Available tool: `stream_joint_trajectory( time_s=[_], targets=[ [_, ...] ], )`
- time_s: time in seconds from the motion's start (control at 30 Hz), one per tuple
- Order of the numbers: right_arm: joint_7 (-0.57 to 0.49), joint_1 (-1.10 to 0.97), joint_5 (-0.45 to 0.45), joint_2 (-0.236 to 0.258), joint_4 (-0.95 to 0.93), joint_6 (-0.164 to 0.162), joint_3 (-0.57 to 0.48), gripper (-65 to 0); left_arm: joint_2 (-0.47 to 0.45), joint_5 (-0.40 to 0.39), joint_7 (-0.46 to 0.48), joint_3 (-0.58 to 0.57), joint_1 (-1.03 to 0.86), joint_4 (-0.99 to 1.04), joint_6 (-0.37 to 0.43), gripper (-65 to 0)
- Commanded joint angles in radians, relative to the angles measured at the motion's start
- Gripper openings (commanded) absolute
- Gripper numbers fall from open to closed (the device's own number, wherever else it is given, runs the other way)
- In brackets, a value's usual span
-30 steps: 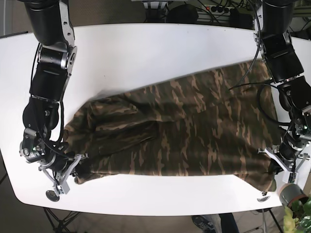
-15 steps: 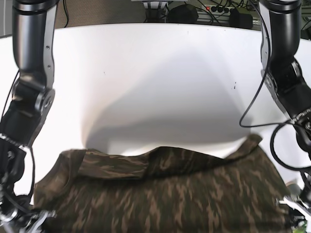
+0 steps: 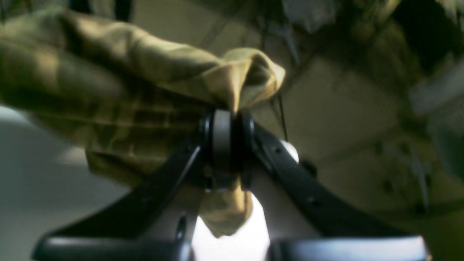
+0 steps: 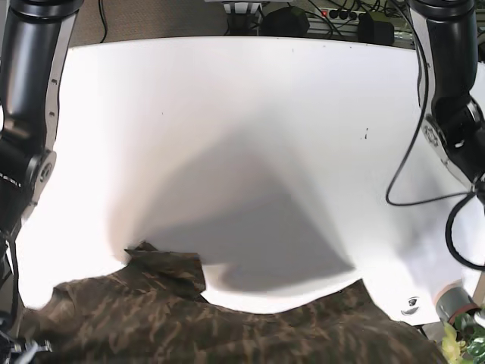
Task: Fold the T-shirt properly
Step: 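Lift the shirt with both grippers and swing it to flatten, then lower the shirt and bring the left gripper toward the right gripper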
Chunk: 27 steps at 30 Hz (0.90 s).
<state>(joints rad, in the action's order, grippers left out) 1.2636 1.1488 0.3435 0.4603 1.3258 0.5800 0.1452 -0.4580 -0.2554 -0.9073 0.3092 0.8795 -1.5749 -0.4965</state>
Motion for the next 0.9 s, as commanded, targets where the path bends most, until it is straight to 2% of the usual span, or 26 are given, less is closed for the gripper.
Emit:
stream_joint_trajectory(
  time_s=[0.0,0.2,0.27,0.4,0.6,0.73,0.77,0.87],
  targets=[
    [-0.017,-0.011,0.018,0.012,0.039,-0.001,0.004,-62.6,-0.006,-0.014,0.017,0.000,-0.021,-0.049,0.000,-65.0],
    [-0.002,-0.189,0.018,0.008,0.160,-0.001,0.015,-62.6,-0.008,-0.017,0.017,0.041,-0.178,-0.121,-0.001,-65.0],
    [0.005,-0.272,0.019,0.002,0.209,0.001,0.067,-62.6,-0.006,-0.018,0.017,0.074,-0.242,-0.147,-0.001,-65.0],
    [0.005,-0.392,0.019,-0.044,0.245,0.021,0.136,-62.6,-0.003,-0.023,0.020,0.098,-0.351,-0.160,-0.001,-65.0],
    [0.003,-0.567,0.019,-0.102,0.324,0.024,0.215,-62.6,0.008,-0.023,0.023,0.095,-0.491,-0.164,-0.001,-65.0],
    [0.003,-0.663,0.019,-0.140,0.370,0.024,0.247,-62.6,0.058,-0.017,0.047,0.095,-0.540,-0.160,-0.001,-65.0],
    [0.003,-0.679,0.019,-0.145,0.383,0.024,0.251,-62.6,0.064,-0.017,0.049,0.094,-0.546,-0.158,-0.001,-63.9],
    [0.001,-0.728,0.018,-0.171,0.412,0.024,0.250,-62.6,0.094,-0.015,0.060,0.058,-0.555,-0.141,0.003,-51.8]
  ],
)
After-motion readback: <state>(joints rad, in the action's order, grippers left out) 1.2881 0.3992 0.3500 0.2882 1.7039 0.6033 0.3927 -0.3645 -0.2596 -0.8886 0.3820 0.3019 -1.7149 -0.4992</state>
